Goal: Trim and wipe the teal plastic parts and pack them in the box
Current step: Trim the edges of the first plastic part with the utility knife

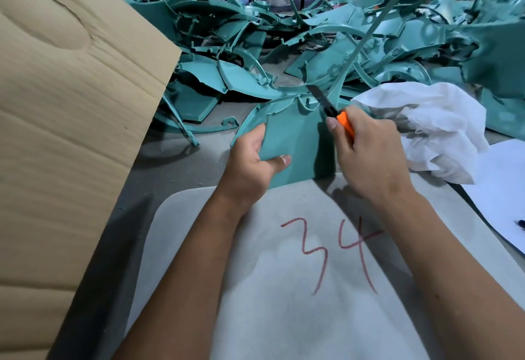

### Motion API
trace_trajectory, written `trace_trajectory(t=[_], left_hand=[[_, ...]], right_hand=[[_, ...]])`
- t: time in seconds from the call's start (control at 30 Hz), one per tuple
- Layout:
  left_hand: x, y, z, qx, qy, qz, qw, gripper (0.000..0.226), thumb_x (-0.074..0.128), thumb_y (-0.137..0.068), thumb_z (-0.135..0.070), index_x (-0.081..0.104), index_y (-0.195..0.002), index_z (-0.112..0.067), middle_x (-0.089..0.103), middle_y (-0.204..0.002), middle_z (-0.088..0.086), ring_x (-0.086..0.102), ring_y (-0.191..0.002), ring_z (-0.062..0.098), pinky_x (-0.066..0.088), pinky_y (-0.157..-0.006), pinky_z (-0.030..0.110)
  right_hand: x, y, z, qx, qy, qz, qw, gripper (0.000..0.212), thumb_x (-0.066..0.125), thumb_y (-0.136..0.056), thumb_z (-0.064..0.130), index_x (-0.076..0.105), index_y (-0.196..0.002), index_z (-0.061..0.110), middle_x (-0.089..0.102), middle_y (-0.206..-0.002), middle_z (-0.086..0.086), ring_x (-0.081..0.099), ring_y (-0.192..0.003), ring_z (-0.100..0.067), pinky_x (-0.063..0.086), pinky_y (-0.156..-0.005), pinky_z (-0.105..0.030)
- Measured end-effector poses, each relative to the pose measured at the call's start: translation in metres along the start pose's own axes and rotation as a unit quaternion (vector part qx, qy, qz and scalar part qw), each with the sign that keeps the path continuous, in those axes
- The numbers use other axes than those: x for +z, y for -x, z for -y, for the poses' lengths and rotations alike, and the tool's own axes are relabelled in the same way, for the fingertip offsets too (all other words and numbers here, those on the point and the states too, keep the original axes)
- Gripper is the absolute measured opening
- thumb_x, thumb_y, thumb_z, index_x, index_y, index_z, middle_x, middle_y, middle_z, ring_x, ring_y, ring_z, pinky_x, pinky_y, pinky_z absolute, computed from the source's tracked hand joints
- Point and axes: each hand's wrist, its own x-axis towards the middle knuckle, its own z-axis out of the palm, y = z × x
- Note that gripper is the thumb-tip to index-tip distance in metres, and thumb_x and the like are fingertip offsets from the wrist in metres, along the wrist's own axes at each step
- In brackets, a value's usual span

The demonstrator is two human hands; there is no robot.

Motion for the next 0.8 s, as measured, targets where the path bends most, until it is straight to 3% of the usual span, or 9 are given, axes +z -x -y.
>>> trace_trajectory(t=[0.13, 0.3, 0.43, 0.53, 0.67, 0.8], left_hand=[[-0.013, -0.001, -0.008, -0.007, -0.029, 0.004, 1.0, 0.042, 0.064, -0.084, 0.021, 0.065, -0.117, -0.004, 0.075, -0.111, 0.007, 0.071, -0.098, 0.015, 0.057, -0.088, 0.031], [-0.039, 0.0, -0.021, 0.028, -0.134, -0.02, 0.99, 0.036, 0.075, -0.082, 0.012, 0.071, -0.108, -0.012, 0.078, -0.101, -0.001, 0.072, -0.088, 0.013, 0.06, -0.084, 0.033], [-0.05, 0.003, -0.03, 0.032, -0.127, 0.006, 0.991, 0.031, 0.076, -0.076, 0.0, 0.075, -0.099, -0.021, 0.079, -0.097, 0.0, 0.071, -0.085, 0.014, 0.06, -0.08, 0.035], [-0.051, 0.004, -0.027, 0.021, -0.114, 0.007, 0.993, 0.029, 0.074, -0.076, -0.003, 0.077, -0.099, -0.019, 0.079, -0.098, 0.001, 0.074, -0.088, 0.016, 0.061, -0.081, 0.034], [-0.058, 0.002, -0.026, -0.002, -0.101, -0.009, 0.995, 0.031, 0.074, -0.074, -0.002, 0.08, -0.096, -0.024, 0.08, -0.098, 0.001, 0.075, -0.088, 0.019, 0.06, -0.08, 0.033], [-0.061, 0.001, -0.023, -0.015, -0.109, -0.023, 0.994, 0.034, 0.075, -0.073, -0.004, 0.08, -0.1, -0.024, 0.08, -0.1, 0.001, 0.076, -0.092, 0.022, 0.061, -0.083, 0.035]], right_hand=[[-0.002, 0.004, -0.004, -0.006, 0.057, -0.028, 0.998, 0.041, 0.045, -0.108, 0.046, 0.047, -0.083, 0.014, 0.051, -0.063, -0.003, 0.048, -0.056, -0.035, 0.043, -0.054, -0.046], [-0.004, 0.0, -0.005, -0.007, -0.015, -0.081, 0.997, 0.038, 0.05, -0.109, 0.041, 0.054, -0.088, 0.009, 0.048, -0.062, 0.0, 0.046, -0.054, -0.026, 0.042, -0.053, -0.045], [-0.004, 0.001, -0.006, -0.045, -0.067, -0.035, 0.996, 0.033, 0.049, -0.109, 0.038, 0.055, -0.093, 0.009, 0.048, -0.065, 0.003, 0.047, -0.058, -0.023, 0.04, -0.055, -0.042], [-0.002, 0.001, -0.009, -0.015, -0.011, -0.011, 1.0, 0.034, 0.048, -0.109, 0.041, 0.051, -0.089, 0.013, 0.05, -0.061, 0.002, 0.048, -0.053, -0.022, 0.042, -0.051, -0.041], [-0.006, 0.001, -0.015, 0.037, -0.01, -0.064, 0.997, 0.033, 0.051, -0.108, 0.038, 0.044, -0.082, 0.02, 0.043, -0.058, 0.01, 0.041, -0.048, -0.008, 0.026, -0.047, -0.026], [-0.005, 0.003, -0.012, -0.023, -0.012, 0.013, 1.0, 0.033, 0.051, -0.108, 0.038, 0.048, -0.085, 0.015, 0.049, -0.059, 0.003, 0.048, -0.05, -0.019, 0.042, -0.049, -0.039]])
